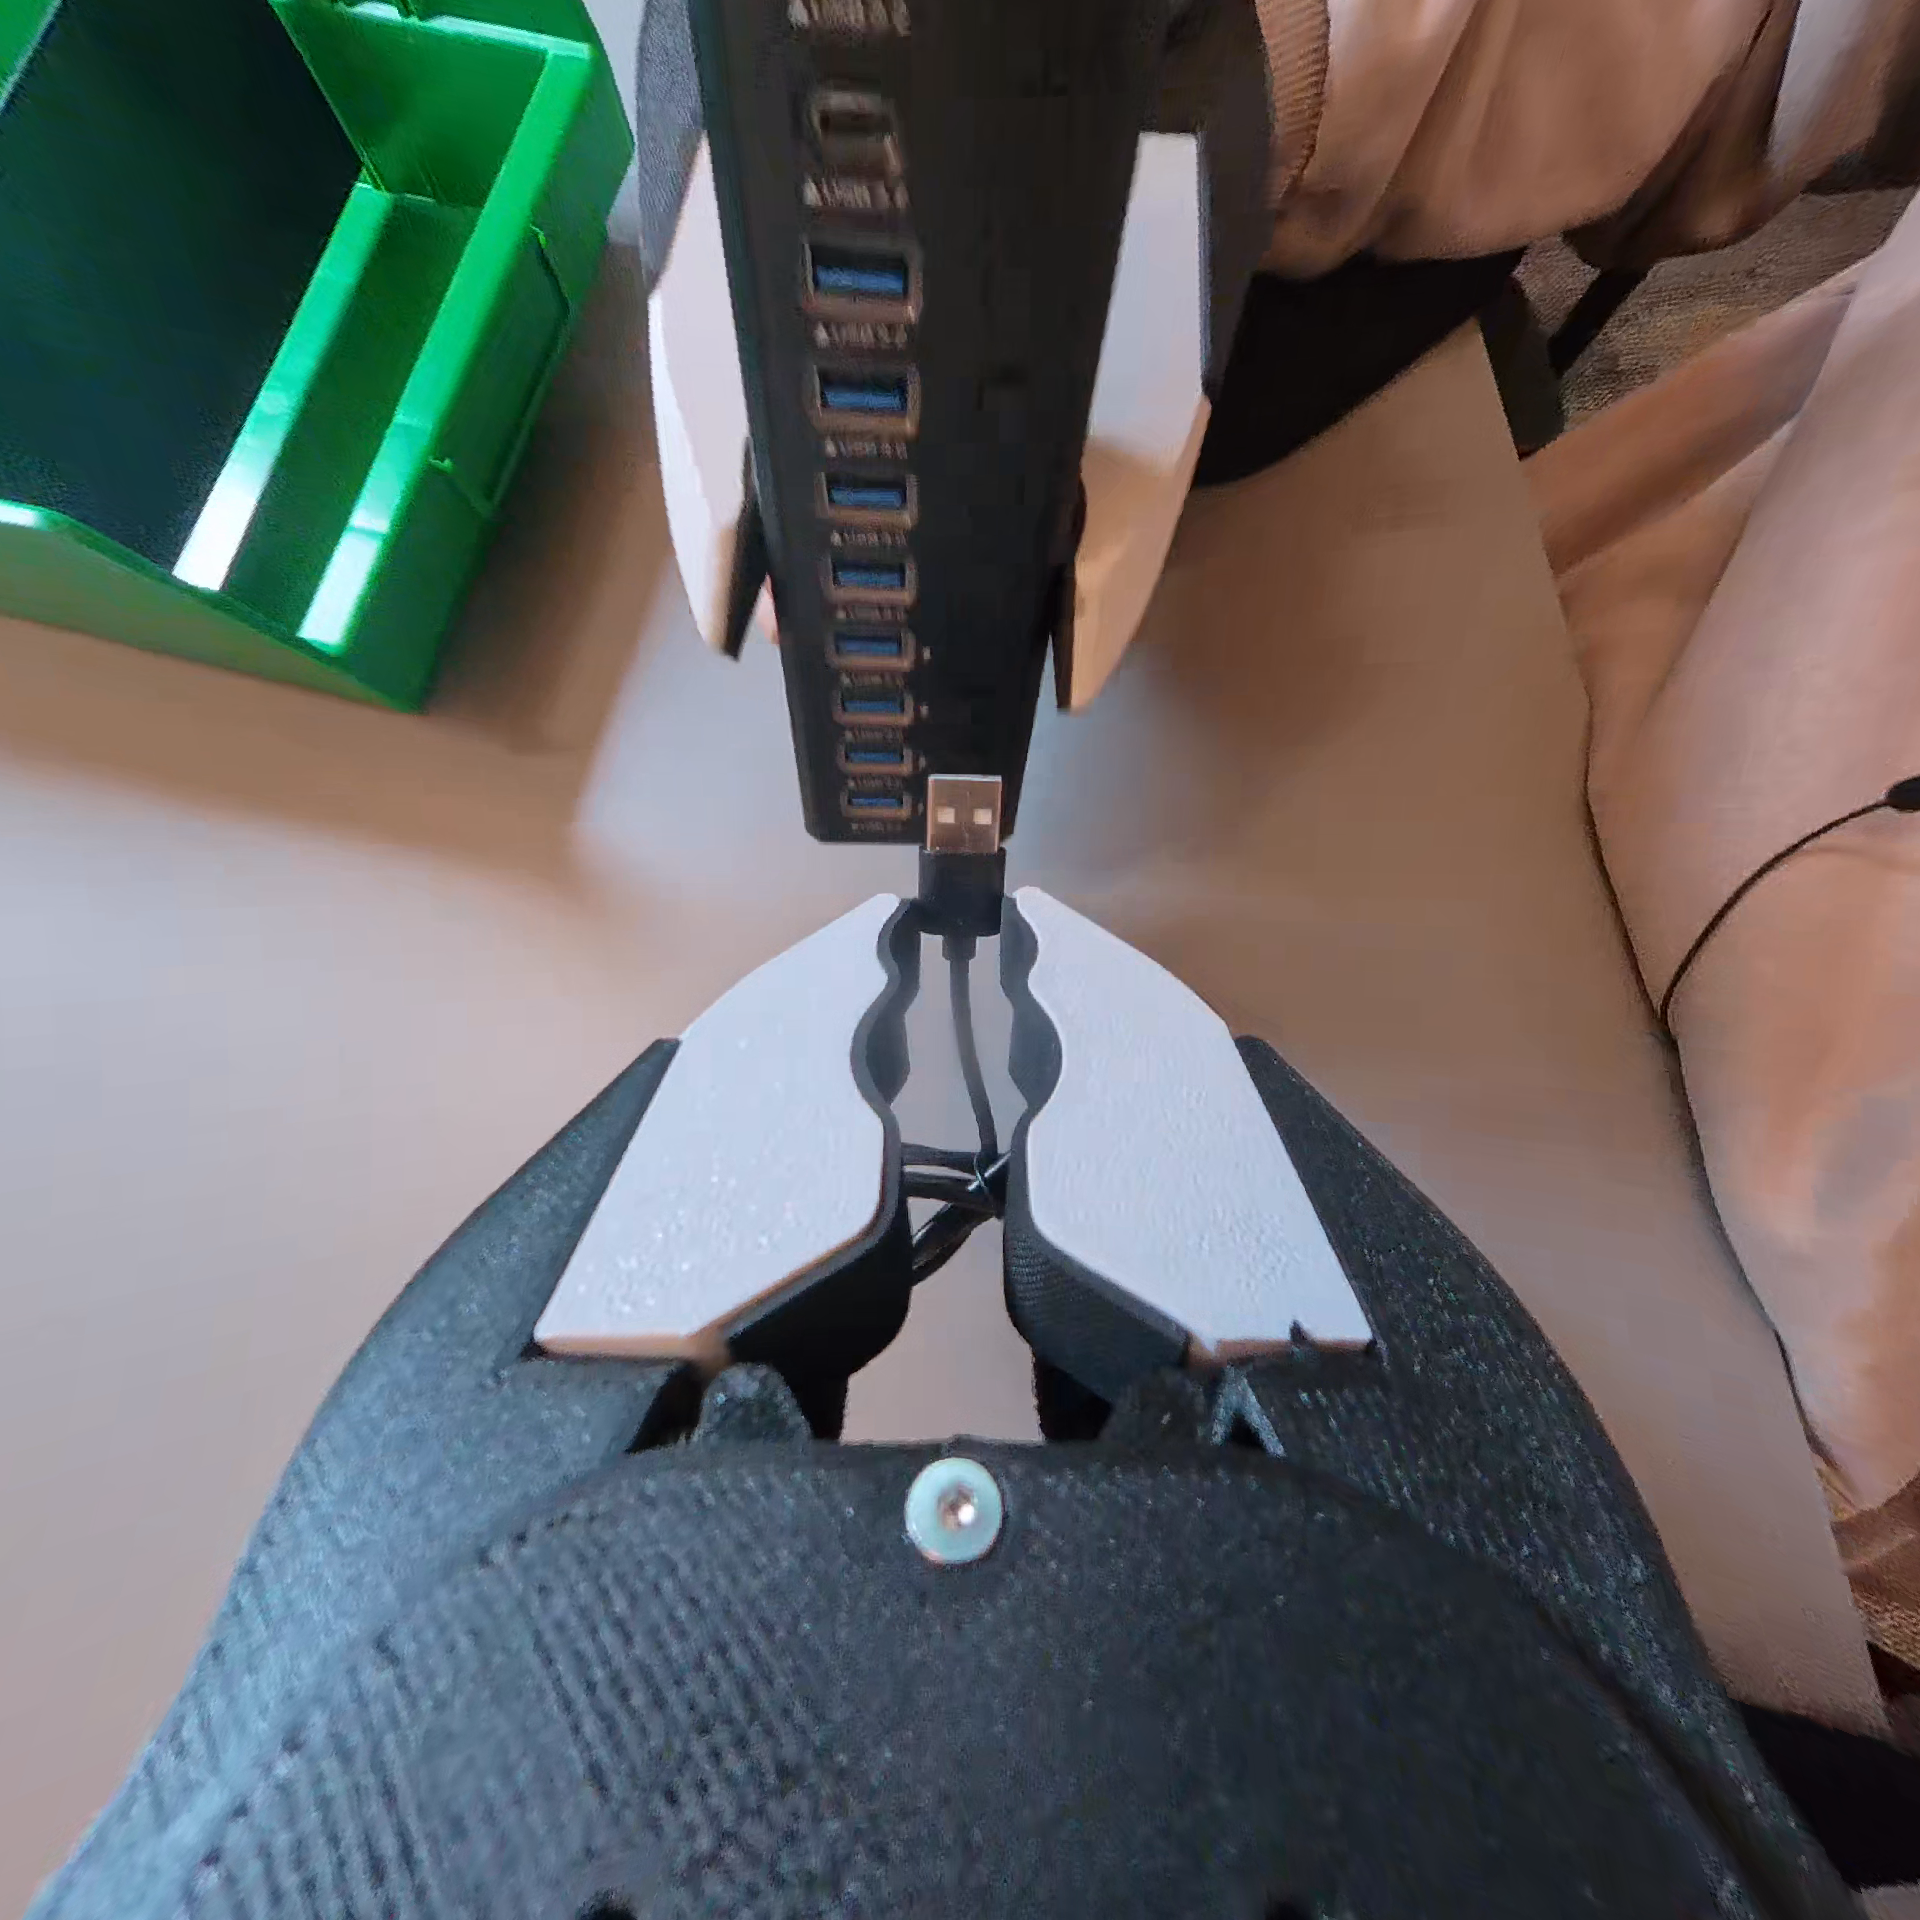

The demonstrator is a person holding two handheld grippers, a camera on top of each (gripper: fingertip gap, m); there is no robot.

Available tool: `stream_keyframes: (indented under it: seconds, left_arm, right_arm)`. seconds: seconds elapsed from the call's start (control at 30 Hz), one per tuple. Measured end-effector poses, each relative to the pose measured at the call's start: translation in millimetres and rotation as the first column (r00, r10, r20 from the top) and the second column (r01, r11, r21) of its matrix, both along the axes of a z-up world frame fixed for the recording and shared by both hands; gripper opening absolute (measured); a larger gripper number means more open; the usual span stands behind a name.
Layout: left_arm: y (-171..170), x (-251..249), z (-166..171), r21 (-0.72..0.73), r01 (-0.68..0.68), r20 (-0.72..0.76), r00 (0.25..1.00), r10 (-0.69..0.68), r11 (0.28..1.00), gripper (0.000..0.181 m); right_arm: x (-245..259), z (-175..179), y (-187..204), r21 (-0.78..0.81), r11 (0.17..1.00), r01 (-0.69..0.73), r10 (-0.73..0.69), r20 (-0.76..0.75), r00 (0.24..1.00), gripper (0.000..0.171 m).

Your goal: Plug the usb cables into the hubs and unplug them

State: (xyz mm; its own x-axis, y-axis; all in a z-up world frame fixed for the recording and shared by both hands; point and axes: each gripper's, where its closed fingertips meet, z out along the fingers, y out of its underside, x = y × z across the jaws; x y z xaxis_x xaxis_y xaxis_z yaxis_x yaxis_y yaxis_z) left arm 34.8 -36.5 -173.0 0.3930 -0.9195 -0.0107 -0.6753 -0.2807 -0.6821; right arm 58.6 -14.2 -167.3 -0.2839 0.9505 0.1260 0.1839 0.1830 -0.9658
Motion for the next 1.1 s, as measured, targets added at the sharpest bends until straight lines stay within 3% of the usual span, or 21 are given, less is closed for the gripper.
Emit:
stream_keyframes:
  seconds: [0.23, 0.4, 0.67, 1.1]
  left_arm:
    - [0, 13, 5, -0.003, -0.020, -0.042, 0.999, 0.020, 1.000, 0.015]
    - [2, 12, 22, 0.025, -0.008, -0.170, 0.985, 0.012, 1.000, 0.015]
    - [1, 10, 25, -0.015, 0.059, -0.468, 0.882, -0.059, 0.998, 0.015]
    - [3, 7, 34, -0.043, 0.037, -0.614, 0.787, -0.055, 0.998, 0.015]
  right_arm:
    - [-4, -11, -9, 0.112, 0.994, -0.011, 0.005, 0.054, 0.999, 0.061]
    - [-11, -20, -8, 0.225, 0.974, -0.011, -0.015, 0.114, 0.993, 0.061]
    - [-13, -21, -11, 0.273, 0.962, 0.001, -0.036, 0.126, 0.991, 0.061]
    - [-13, -23, -2, 0.351, 0.933, 0.076, -0.134, 0.143, 0.981, 0.061]
